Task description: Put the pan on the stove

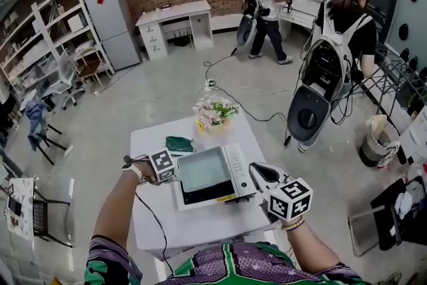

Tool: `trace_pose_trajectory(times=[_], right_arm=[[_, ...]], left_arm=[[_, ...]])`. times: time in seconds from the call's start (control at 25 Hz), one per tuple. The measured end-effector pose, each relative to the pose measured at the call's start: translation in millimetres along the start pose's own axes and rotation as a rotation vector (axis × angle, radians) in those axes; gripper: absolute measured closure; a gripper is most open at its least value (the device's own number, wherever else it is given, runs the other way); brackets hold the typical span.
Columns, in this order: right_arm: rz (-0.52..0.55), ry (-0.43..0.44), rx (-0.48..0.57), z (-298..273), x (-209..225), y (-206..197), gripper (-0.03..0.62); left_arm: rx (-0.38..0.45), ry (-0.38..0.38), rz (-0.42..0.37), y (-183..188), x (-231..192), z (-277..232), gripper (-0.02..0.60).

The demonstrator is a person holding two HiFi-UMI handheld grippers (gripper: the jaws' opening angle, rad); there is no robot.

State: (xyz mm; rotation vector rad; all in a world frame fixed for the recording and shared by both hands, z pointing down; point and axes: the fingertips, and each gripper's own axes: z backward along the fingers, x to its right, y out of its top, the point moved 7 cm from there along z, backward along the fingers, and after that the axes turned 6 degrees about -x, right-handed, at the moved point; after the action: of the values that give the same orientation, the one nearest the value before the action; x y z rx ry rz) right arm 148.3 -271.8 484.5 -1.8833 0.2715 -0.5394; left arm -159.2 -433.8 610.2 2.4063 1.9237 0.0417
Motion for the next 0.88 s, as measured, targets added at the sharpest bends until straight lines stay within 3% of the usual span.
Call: trace_pose_trajectory(times=[0.36,0.68,0.88], right_arm=[[0.018,0.0,0.019,5.3,-23.3,15.0,0.593],[0.038,-0.001,0.009,10.4,-49.8,25.3,0.594],[0.041,-0.013,0.003,13.5,-67.4,28.6,0.594]], left_arm=[[0.135,0.005,0.069,-22.7,18.0,18.7,0.376],[0.382,-0.062,0.143,-39.0,46.6,39.1,0.379],[0.441,-0.015,0.171,-60.0,66.2,44.7,0.381]])
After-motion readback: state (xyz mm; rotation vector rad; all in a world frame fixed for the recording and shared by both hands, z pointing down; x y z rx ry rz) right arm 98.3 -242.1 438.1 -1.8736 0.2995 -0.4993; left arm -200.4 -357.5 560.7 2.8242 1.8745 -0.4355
